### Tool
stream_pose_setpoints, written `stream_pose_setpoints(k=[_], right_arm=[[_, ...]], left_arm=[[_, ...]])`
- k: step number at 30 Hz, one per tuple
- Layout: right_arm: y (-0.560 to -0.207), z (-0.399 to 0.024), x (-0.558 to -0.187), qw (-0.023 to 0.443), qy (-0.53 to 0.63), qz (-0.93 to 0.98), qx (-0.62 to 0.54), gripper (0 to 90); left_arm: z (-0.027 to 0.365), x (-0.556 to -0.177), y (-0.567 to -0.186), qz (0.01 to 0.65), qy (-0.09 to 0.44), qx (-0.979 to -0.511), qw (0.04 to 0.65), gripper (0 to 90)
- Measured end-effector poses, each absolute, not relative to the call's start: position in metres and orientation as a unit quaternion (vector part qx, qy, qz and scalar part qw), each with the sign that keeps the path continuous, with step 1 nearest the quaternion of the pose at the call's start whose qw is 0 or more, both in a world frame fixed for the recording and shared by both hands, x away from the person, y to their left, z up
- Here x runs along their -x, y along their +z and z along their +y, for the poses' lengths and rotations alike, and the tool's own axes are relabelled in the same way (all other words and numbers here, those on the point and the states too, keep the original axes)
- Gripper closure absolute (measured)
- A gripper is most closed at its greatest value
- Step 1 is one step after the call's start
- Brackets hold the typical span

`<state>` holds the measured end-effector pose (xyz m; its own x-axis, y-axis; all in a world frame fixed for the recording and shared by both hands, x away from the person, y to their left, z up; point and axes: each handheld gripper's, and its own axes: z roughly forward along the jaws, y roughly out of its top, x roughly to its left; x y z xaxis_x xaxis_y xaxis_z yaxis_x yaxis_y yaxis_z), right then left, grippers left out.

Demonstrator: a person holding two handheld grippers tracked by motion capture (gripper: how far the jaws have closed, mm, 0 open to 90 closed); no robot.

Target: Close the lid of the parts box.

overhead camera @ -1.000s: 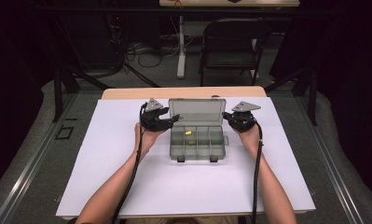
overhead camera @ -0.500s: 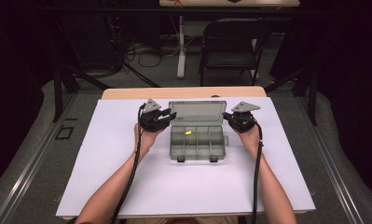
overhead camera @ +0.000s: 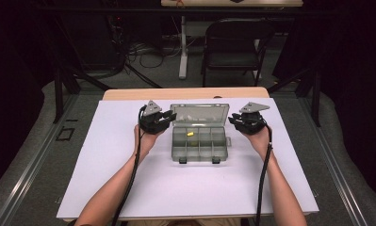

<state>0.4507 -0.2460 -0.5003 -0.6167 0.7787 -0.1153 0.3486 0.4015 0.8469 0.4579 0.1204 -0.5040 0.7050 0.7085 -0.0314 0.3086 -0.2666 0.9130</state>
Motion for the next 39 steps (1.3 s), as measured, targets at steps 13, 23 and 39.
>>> stream_pose_setpoints(k=[13, 23, 39], right_arm=[[-0.484, -0.223, -0.449, 0.25, 0.424, 0.801, -0.34, 73.2], [-0.49, -0.223, -0.438, 0.256, 0.41, 0.81, -0.332, 75.2], [-0.496, -0.219, -0.418, 0.29, 0.392, 0.815, -0.312, 75.7]], left_arm=[[0.122, -0.45, -0.5, 0.314, 0.201, -0.788, 0.49, 75.0], [0.125, -0.439, -0.498, 0.294, 0.203, -0.801, 0.48, 75.0], [0.126, -0.424, -0.504, 0.277, 0.205, -0.814, 0.468, 73.4]])
